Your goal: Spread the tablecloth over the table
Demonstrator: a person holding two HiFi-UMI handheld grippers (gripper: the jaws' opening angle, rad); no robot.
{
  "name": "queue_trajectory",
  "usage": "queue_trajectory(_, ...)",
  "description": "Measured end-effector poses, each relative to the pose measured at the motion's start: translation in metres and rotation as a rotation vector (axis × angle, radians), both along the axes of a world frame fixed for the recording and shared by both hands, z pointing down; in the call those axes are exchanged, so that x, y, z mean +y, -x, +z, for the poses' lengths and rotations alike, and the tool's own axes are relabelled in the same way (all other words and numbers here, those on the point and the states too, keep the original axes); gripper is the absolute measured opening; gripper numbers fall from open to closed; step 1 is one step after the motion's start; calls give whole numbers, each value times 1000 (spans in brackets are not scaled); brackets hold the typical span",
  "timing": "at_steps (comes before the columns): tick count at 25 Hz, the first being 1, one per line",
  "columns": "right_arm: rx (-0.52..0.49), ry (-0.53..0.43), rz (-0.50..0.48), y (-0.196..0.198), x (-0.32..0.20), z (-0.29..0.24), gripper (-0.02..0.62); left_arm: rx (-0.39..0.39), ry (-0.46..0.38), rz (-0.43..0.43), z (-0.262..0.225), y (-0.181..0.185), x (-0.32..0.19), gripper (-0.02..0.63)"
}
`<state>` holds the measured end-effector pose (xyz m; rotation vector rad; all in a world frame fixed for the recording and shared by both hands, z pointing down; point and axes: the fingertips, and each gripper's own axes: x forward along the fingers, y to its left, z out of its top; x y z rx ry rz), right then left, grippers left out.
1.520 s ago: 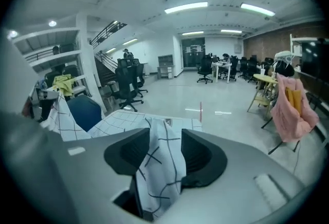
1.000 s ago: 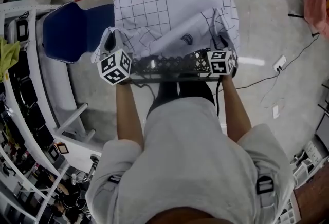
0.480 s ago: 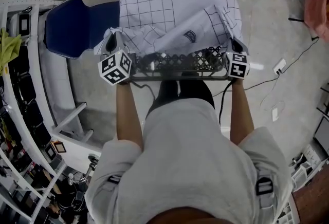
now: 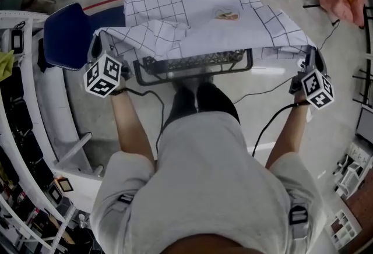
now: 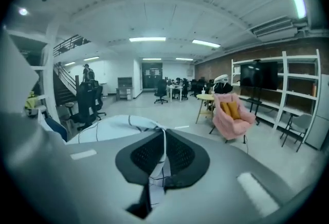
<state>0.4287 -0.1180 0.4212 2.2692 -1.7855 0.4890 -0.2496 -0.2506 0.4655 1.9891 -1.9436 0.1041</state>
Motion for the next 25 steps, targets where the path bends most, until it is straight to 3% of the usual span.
queue_trajectory(3,16,-40,50,-23,32,-18,8,26,-58,-48,-25,15,26,23)
queue_trajectory(7,-53,-83,75,-52,69,-21,8,15,-87,-51,-40,1,59,23)
queue_trajectory(13,-105,29,-69,-63,109,32,8,24,-65,-113,-34,-25,124,23)
queue_trajectory(16,-147,49,-80,-64,126,59,8,4,-35,-115,-29,-31,149,23)
queue_trajectory(19,-165,34,-99,-54,119,69,8,-37,-18,-101,-26,-37,154,23)
queue_trajectory(25,-88,88,-252,10,52,88,8,-84,54,-26,15,-67,113,23)
